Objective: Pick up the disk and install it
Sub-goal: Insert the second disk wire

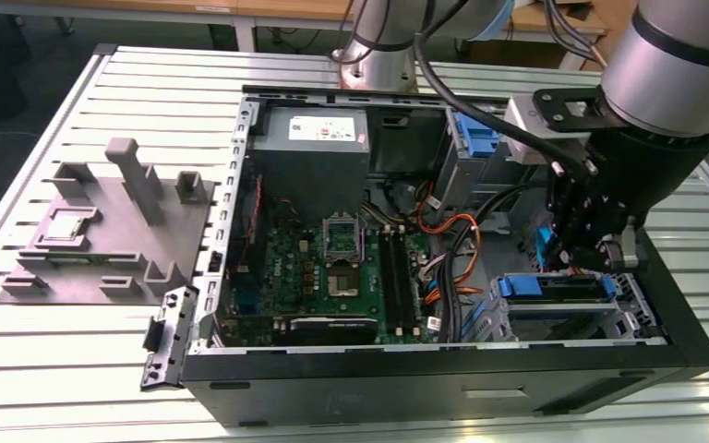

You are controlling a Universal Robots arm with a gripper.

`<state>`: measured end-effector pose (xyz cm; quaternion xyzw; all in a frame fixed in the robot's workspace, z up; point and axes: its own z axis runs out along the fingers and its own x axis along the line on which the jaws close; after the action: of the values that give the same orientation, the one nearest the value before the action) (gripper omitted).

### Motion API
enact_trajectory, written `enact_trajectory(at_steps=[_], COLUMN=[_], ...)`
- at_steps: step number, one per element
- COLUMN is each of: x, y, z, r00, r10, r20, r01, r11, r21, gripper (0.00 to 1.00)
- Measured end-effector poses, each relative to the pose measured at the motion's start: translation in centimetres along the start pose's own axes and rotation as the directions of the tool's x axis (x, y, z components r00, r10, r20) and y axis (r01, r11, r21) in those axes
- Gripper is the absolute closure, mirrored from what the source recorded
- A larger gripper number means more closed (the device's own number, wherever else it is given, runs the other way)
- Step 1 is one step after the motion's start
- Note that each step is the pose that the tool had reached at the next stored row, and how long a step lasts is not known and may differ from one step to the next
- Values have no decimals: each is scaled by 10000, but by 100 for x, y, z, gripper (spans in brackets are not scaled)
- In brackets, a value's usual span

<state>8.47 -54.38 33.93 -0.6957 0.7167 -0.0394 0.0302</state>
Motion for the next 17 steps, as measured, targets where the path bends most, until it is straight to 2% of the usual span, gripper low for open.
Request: enact_trajectory(at_steps=[3,7,11,12,14,17], x=[40,53,90,106,136,182], y=[-6,-32,-39,-40,-40,-42], z=[1,3,6,7,8,10], r00=[10000,10000,10000,9999,9994,9985], r10=[0,1,7,12,35,55], r20=[1,1,58,121,347,548], r01=[0,-1,-7,-12,-35,-54], r11=[10000,10000,10000,10000,10000,10000], r21=[0,0,1,-1,-6,-13], gripper=[84,84,84,84,84,84])
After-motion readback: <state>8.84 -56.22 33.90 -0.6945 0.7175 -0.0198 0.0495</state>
